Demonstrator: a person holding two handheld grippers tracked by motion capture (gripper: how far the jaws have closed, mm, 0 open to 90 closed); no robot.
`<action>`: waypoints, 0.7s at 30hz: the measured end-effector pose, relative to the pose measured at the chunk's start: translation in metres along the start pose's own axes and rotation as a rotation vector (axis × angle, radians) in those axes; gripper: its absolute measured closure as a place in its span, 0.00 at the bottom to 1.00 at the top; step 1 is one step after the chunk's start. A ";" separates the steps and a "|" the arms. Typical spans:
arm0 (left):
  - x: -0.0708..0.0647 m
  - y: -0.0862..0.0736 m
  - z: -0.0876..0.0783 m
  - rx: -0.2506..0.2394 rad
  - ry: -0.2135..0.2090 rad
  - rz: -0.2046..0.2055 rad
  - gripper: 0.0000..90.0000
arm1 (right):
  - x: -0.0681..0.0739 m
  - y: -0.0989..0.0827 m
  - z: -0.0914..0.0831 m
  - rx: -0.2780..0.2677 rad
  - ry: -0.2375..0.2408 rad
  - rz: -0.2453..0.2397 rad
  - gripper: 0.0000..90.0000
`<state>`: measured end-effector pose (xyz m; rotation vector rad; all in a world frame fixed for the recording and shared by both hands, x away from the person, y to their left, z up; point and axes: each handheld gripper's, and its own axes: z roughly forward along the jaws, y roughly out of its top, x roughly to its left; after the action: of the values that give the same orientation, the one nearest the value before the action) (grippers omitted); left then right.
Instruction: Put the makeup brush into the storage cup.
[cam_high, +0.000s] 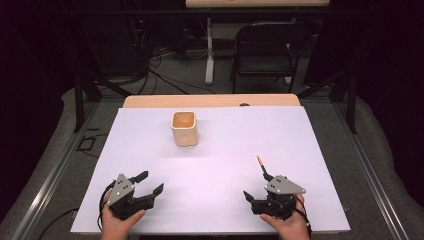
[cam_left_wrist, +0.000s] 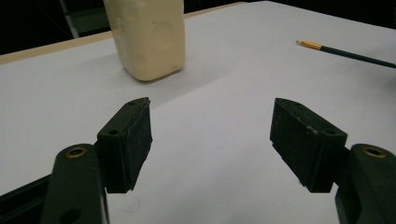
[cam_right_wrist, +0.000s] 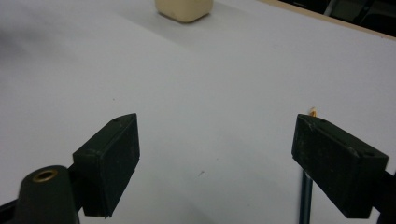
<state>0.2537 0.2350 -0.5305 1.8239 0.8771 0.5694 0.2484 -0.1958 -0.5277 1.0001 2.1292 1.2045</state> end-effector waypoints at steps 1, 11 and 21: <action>0.000 0.000 0.000 0.002 0.002 -0.001 0.33 | 0.000 0.000 0.001 0.015 -0.004 -0.007 0.17; 0.000 -0.001 0.002 0.028 0.010 -0.010 0.33 | -0.001 0.005 0.005 0.092 -0.011 -0.019 0.19; 0.000 -0.001 0.002 0.031 0.006 -0.011 0.33 | -0.005 0.012 0.006 0.155 0.010 0.001 0.19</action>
<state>0.2547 0.2338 -0.5318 1.8450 0.9041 0.5568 0.2596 -0.1923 -0.5197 1.0619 2.2580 1.0603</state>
